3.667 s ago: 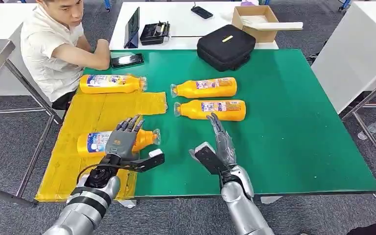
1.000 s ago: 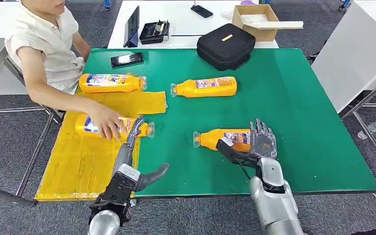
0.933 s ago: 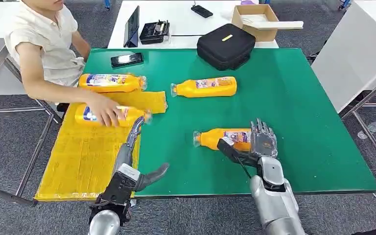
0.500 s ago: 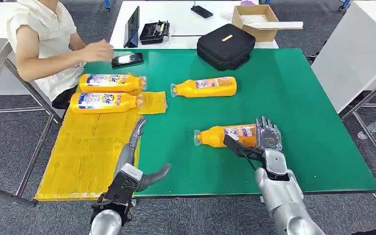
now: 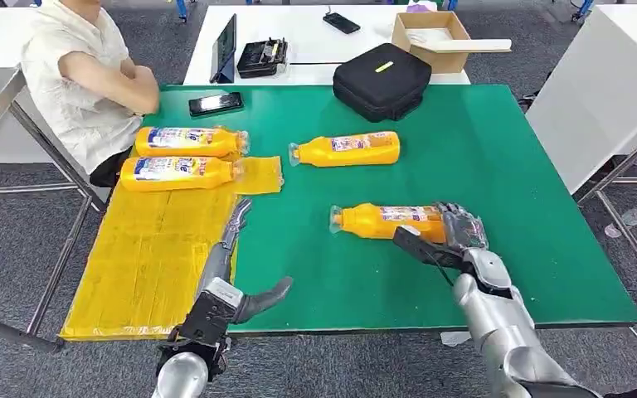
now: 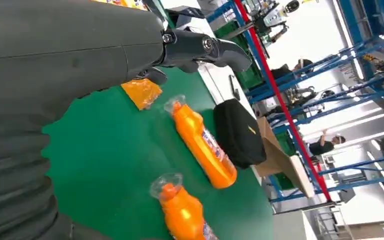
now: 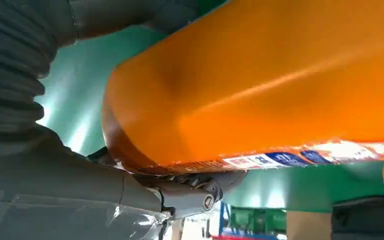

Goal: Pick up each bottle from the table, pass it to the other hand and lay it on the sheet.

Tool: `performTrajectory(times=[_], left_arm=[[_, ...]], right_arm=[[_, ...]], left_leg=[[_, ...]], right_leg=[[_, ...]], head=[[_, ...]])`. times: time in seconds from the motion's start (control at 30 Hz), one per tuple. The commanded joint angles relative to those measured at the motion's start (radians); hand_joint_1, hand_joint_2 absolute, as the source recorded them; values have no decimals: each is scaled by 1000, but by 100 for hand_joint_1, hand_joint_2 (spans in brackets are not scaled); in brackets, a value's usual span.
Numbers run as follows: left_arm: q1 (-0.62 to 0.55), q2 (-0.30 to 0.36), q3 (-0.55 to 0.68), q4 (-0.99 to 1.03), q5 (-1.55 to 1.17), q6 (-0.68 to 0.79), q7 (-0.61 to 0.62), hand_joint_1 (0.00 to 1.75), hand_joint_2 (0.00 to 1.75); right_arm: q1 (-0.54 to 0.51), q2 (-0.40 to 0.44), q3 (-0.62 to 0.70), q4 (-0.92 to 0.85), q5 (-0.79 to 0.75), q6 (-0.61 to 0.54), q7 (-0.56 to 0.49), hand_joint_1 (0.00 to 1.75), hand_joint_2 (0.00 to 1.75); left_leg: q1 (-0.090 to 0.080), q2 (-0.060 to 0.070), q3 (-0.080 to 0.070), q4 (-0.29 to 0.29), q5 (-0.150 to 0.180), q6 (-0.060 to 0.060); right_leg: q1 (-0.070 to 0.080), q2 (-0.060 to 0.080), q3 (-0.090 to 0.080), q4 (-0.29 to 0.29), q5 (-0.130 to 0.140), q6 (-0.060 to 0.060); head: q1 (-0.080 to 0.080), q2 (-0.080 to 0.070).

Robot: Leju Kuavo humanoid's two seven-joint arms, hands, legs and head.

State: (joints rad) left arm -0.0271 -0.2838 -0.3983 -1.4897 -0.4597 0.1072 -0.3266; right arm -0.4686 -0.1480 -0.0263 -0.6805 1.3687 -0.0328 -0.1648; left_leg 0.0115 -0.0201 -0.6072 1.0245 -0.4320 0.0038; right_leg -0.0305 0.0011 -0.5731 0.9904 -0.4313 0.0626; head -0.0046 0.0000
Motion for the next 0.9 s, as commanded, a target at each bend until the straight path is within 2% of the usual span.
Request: performTrajectory(times=[0.03,0.13,0.17,0.23,0.27,0.33,0.47,0.57,0.73,0.83,0.87,0.9], left_arm=[[-29,-57,-11,47,6,23,-26,0,175],[-16,-54,-3,19,10,43,-39,0,175],[-10,-59,7,14,22,54,-41,0,175],[-10,-58,8,13,24,54,-41,0,175],[-10,-58,8,13,24,54,-41,0,175],[-10,-58,8,13,24,54,-41,0,175],[6,-65,36,79,231,-17,70,0,175],[10,-65,34,109,206,-8,27,0,175],[12,-65,32,92,206,-9,30,0,175],[15,-65,35,86,195,-10,28,0,175],[14,-65,36,94,196,-18,37,0,175],[10,-65,42,132,336,-109,140,0,175]], right_arm=[[57,-1,-75,94,-104,-13,-71,175,175],[90,27,-93,12,-186,-6,-96,175,175],[103,46,-126,-25,-266,23,-132,175,175],[113,47,-122,-47,-274,29,-131,175,175],[113,47,-122,-47,-274,29,-131,175,175],[113,47,-122,-47,-274,29,-131,175,175],[185,63,-112,-232,-403,80,-146,175,175],[208,65,-81,-323,-459,102,-149,175,175],[211,64,-73,-334,-464,108,-140,175,175],[227,84,-62,-397,-565,123,-209,175,175],[241,93,-48,-442,-589,135,-205,175,175],[247,103,-8,-482,-622,159,-218,175,175]], left_leg=[[1,-3,2,-1,1,0],[1,-3,4,0,0,0],[2,-3,3,-1,0,1],[1,-1,3,-1,-1,0],[2,0,2,-2,-1,1],[1,0,3,-1,-1,0],[1,1,3,-1,-1,0],[0,1,3,-1,-1,0],[0,2,0,0,-2,1],[1,1,-2,0,-1,1],[0,1,-2,0,-1,1],[0,2,-2,0,-2,1]], right_leg=[[2,-5,3,-2,0,-3],[2,-4,-2,-2,0,-3],[3,-4,-3,-3,0,-4],[2,-2,4,-2,0,-3],[3,-2,4,-4,1,-5],[2,-2,5,-2,0,-4],[2,-2,5,-2,0,-4],[1,-1,4,-2,0,-4],[1,0,2,-1,0,-3],[1,0,0,-1,0,-2],[0,0,0,0,0,-2],[1,1,0,-1,-1,-3]], head=[[0,0],[0,0],[0,0],[0,0],[0,0],[0,0],[0,0],[0,0],[0,0],[0,0],[0,0],[0,0]])
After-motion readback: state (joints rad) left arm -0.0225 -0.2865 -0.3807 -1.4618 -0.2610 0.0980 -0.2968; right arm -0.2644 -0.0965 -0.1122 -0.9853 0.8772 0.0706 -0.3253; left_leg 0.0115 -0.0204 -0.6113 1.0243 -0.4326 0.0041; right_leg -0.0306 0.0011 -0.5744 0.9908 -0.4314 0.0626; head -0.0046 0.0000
